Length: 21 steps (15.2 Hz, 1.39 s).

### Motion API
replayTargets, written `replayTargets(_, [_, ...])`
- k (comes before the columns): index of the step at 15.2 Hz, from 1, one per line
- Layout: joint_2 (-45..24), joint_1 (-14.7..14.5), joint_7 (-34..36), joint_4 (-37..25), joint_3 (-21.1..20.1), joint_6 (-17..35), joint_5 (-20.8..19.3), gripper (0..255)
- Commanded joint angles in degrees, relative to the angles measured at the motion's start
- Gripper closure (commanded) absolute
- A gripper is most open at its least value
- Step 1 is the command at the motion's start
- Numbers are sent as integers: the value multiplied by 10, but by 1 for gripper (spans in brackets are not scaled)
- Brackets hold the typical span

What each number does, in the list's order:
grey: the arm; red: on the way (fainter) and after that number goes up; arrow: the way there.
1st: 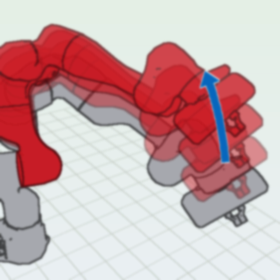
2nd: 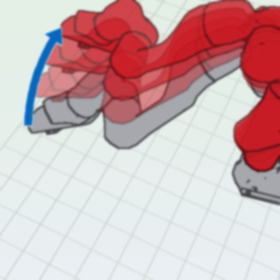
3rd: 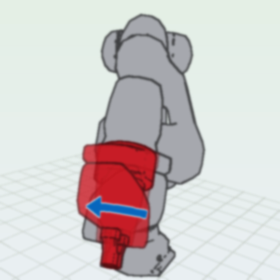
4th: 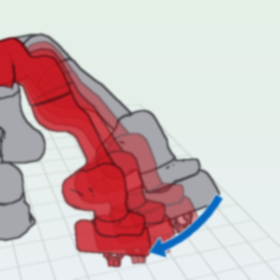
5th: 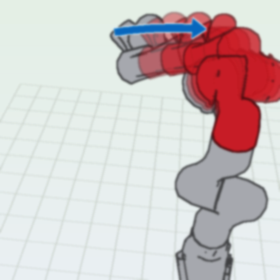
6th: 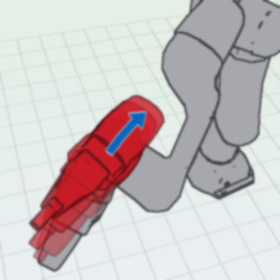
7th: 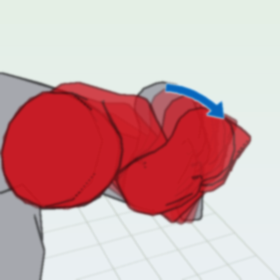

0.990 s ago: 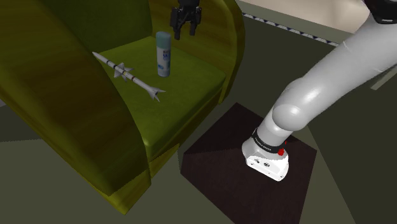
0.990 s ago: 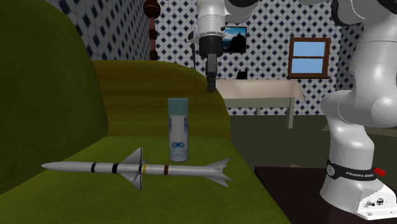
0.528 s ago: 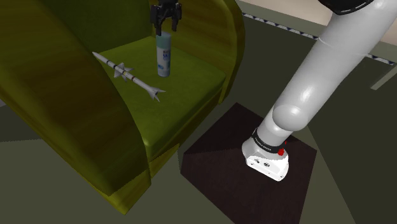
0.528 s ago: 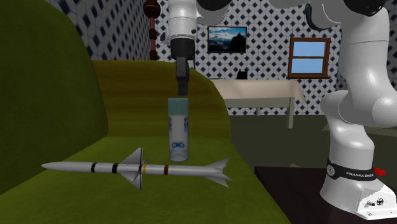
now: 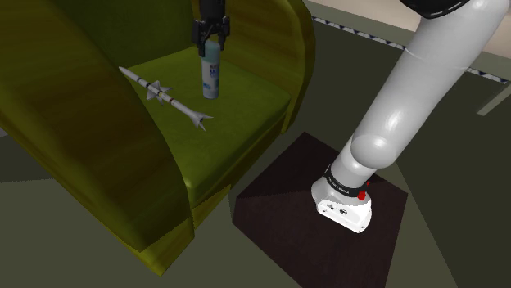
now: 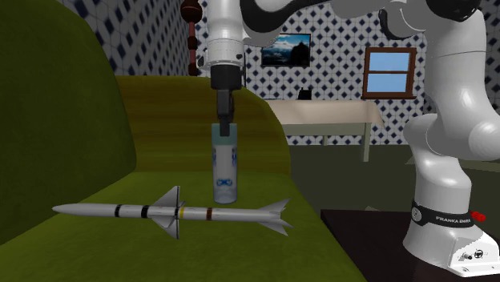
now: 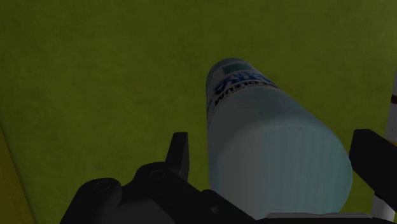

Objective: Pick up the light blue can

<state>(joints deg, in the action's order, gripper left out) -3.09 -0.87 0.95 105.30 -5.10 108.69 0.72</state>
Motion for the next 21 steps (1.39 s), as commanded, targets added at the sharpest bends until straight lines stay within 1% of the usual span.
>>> replayTargets(1, [-2,0,-1,4,0,6,0,0])
replayTargets(2, [-2,1,-1,2,1,5,0,255])
replayTargets(11, [-2,0,-1,4,0,6,0,255])
replayTargets(21, [3,0,0,-67,0,-70,0,255])
